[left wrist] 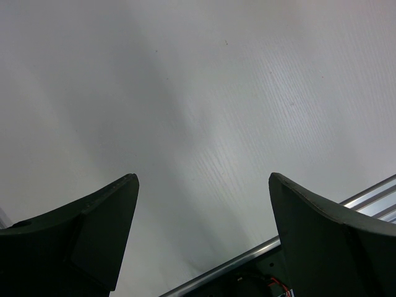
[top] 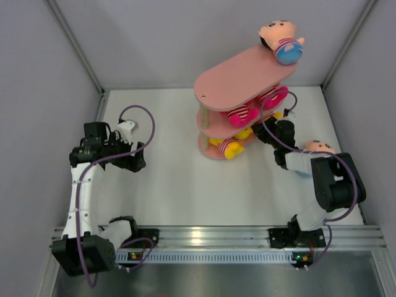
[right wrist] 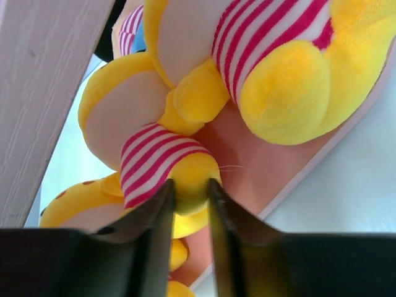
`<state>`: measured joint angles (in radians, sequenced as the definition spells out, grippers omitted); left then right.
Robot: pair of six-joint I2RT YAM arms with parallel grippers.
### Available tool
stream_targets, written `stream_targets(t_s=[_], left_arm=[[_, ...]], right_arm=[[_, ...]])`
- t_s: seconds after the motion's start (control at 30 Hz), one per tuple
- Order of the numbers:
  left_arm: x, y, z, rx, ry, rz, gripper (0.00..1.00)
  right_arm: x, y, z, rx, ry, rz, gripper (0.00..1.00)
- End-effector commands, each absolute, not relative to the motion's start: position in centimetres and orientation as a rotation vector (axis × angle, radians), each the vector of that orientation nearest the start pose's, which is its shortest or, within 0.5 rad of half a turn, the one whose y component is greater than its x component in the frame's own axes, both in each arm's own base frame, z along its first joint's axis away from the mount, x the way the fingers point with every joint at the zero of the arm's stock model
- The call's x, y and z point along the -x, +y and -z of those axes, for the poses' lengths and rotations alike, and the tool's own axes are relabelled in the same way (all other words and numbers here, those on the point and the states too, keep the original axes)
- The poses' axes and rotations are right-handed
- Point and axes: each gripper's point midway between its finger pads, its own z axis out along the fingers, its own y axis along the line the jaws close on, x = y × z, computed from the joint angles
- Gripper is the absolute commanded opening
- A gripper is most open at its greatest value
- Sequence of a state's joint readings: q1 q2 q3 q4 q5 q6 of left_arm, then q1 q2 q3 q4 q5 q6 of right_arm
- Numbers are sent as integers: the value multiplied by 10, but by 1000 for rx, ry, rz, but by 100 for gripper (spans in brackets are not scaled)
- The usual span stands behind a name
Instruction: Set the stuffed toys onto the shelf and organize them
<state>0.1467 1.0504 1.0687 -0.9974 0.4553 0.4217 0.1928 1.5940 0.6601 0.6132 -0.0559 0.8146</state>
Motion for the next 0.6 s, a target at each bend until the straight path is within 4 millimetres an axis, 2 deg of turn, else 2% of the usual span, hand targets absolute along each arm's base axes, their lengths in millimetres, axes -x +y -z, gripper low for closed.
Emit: stream_targets(t_s=[0.0, 0.13, 0.3, 0.43, 0.53, 0.57], left_arm=[[-241, -30, -186, -524, 2379, 353, 92], [-241, -29, -186, -522, 2382, 345, 92], [-241, -28, -186, -527, 2380, 338, 92], [-240, -30, -185, -529, 2380, 351, 92], [-240, -30, -186, -530, 2377, 350, 92], [-240, -30, -186, -529, 2377, 348, 92]], right_arm=[[-450, 117, -135, -563, 1792, -718, 23], [-447, 112, -133, -546, 1801, -670, 8], [-440, 94, -146, -570, 1774, -572, 0], [-439, 90, -154, -561, 1760, -543, 0], [-440, 94, -153, -531, 1788, -553, 15], [-440, 95, -154, -529, 1788, -558, 28]])
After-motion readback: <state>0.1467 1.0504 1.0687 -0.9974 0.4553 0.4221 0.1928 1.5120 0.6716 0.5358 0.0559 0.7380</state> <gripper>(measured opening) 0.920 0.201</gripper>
